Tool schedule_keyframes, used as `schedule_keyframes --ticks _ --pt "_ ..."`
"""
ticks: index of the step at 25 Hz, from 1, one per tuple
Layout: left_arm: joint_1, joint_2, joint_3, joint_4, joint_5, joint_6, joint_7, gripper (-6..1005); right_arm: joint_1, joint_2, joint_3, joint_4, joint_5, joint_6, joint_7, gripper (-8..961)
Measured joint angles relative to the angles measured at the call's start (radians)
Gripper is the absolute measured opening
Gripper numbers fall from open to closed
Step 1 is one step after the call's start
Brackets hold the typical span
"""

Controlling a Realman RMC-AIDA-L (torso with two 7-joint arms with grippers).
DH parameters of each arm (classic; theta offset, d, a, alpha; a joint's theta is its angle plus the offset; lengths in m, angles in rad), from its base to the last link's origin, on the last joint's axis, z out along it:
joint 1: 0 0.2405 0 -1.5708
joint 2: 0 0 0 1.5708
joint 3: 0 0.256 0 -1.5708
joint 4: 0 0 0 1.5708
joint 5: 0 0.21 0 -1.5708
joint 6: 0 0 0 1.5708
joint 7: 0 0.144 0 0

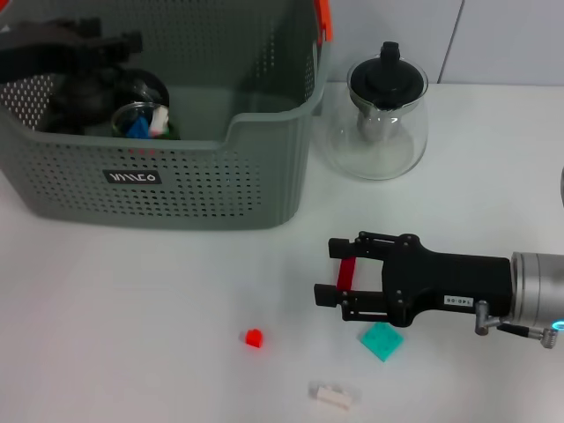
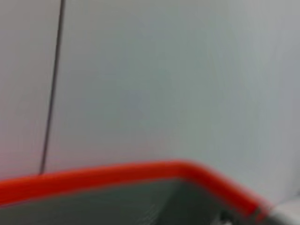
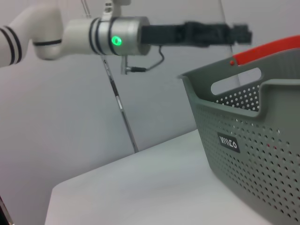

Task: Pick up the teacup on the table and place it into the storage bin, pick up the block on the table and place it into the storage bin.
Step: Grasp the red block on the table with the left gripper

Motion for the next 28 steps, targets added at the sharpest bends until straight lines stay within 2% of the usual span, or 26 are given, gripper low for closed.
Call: schedule_keyframes --ticks 1,4,7,8,10,11,12,15,20,24,28 --pt "0.02 0.0 -0.01 -0.011 -0.058 0.034 0.024 496 -0.001 0.0 0.0 0.0 0.0 0.0 0.0 792" --pt "0.092 0.006 -0.046 -0.103 -0.261 0.209 0.177 717 -0.002 0.0 0.0 0.0 0.0 0.0 0.0 792" --pt "0.159 0.016 -0.075 -0.25 -0.364 0.427 0.44 738 0.001 0.0 0.0 0.0 0.0 0.003 0.0 792" --pt "0.182 0.015 -0.079 -0.295 -0.365 0.481 0.533 745 0.003 0.0 0.0 0.0 0.0 0.004 0.0 792" --pt "0.23 -0.002 -0.08 -0.335 -0.337 0.528 0.676 746 0.006 0.0 0.0 0.0 0.0 0.006 0.0 792" --pt "0.23 -0.002 -0.08 -0.335 -0.337 0.528 0.676 739 0.006 0.0 0.0 0.0 0.0 0.006 0.0 792" --pt "0.288 -0.038 -0.072 -0.347 -0.267 0.516 0.801 733 0.006 0.0 0.0 0.0 0.0 0.007 0.0 792" --pt "0.335 -0.066 -0.069 -0.395 -0.181 0.489 0.944 714 0.002 0.0 0.0 0.0 0.0 0.008 0.0 792" --pt "0.337 -0.066 -0.069 -0.581 -0.079 0.398 1.115 682 0.0 0.0 0.0 0.0 0.0 0.011 0.0 792" --pt "0.289 -0.068 -0.067 -0.684 -0.004 0.303 1.184 657 0.0 0.0 0.0 0.0 0.0 0.011 0.0 792" --pt "0.247 -0.07 -0.065 -0.737 0.023 0.23 1.191 631 0.0 0.0 0.0 0.002 0.0 0.011 0.0 792"
